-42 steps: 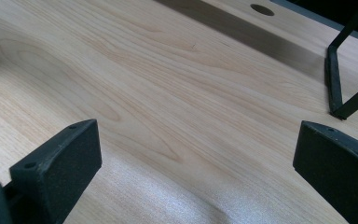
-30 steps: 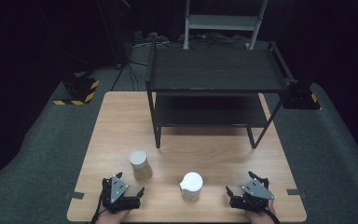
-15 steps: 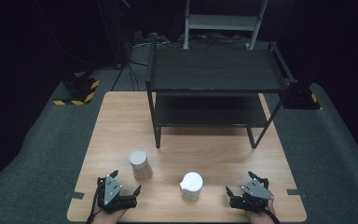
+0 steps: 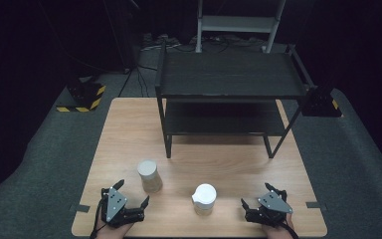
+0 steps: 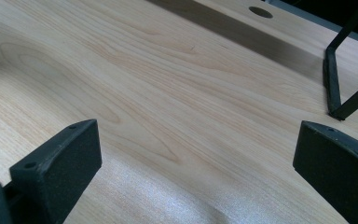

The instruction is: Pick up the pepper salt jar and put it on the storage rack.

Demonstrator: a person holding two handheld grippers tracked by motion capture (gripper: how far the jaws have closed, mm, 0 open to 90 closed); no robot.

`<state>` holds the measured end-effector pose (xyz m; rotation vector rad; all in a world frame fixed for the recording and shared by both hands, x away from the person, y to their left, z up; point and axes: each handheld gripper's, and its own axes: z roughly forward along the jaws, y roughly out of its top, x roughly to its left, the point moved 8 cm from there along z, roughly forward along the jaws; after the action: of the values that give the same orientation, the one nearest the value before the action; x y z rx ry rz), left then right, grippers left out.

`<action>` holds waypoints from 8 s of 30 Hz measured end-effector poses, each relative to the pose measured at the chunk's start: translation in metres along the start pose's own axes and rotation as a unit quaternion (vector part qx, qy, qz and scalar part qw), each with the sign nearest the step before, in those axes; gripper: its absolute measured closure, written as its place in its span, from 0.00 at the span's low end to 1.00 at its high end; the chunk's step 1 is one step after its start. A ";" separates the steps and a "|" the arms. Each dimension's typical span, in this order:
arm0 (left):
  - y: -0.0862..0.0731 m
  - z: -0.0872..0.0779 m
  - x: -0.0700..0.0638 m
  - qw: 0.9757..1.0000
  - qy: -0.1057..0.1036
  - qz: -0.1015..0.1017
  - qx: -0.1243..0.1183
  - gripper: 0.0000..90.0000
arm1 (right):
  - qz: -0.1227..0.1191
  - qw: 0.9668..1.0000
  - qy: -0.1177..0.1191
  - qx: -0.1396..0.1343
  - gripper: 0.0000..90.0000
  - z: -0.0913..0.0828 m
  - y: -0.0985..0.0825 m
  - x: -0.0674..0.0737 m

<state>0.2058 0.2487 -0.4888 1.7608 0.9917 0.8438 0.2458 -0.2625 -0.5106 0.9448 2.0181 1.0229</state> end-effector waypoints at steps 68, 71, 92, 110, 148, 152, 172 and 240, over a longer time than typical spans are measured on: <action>0.010 0.054 0.012 0.995 -0.035 -0.070 -0.064 0.34 | -0.001 1.000 0.002 0.003 0.00 0.000 0.001 0.000; 0.009 0.054 0.012 0.994 -0.038 -0.071 -0.068 0.37 | -0.002 1.000 -0.001 0.007 0.00 0.001 0.001 0.000; 0.029 0.052 0.014 0.994 -0.054 -0.071 -0.070 0.38 | -0.003 1.000 0.000 0.013 0.00 0.002 0.003 0.000; 0.084 0.047 0.002 0.989 -0.079 -0.054 -0.113 0.38 | -0.001 1.000 0.004 0.013 0.00 0.002 0.002 -0.001; 0.194 0.040 -0.002 0.978 -0.095 -0.021 -0.185 0.37 | 0.001 1.000 0.004 0.011 0.00 0.002 0.002 -0.002; 0.206 0.039 -0.002 0.976 -0.097 -0.019 -0.193 0.37 | 0.002 1.000 0.004 0.010 0.00 0.002 0.002 -0.002; 0.266 0.029 0.000 0.970 -0.088 0.003 -0.227 0.37 | 0.006 1.000 0.003 0.009 0.00 0.001 0.001 -0.003; 0.351 0.131 0.008 0.978 -0.020 -0.025 -0.208 0.37 | 0.014 1.000 0.011 -0.004 0.00 -0.001 -0.001 -0.005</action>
<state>0.4131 0.1165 -0.2067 1.3847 0.7633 0.9061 0.2472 -0.2680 -0.5100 0.9648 2.0228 1.0600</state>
